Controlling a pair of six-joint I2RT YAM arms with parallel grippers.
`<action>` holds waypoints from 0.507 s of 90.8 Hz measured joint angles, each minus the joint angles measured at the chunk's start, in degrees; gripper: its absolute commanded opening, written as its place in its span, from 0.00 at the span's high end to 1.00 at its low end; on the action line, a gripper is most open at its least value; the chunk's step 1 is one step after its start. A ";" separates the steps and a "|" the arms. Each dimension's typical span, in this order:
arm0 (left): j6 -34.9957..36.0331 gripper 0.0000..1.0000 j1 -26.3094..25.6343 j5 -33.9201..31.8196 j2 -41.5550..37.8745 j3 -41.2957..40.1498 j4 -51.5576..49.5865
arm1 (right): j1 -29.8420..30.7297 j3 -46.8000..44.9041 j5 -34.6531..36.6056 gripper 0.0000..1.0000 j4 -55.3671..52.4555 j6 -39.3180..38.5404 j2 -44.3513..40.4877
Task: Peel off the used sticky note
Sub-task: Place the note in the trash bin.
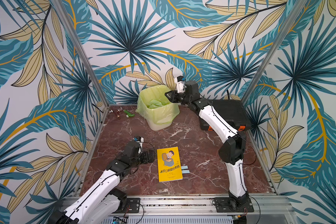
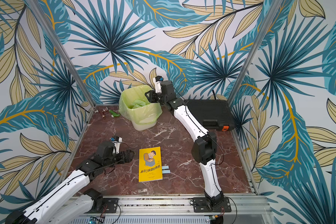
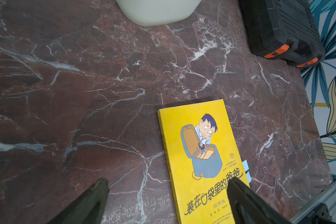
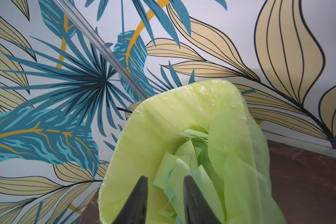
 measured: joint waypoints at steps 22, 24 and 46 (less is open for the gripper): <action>0.00 0.00 -0.07 1.05 4.70 0.00 3.26 | -0.02 -20.17 -0.76 0.50 -1.77 -1.31 -16.96; 0.00 0.00 -0.11 1.20 5.31 0.00 3.63 | -0.02 -22.58 -1.01 0.50 -1.64 -1.29 -18.93; 0.04 0.00 -1.79 2.01 13.60 0.17 6.69 | 0.00 -47.12 -4.94 0.49 4.13 2.16 -33.68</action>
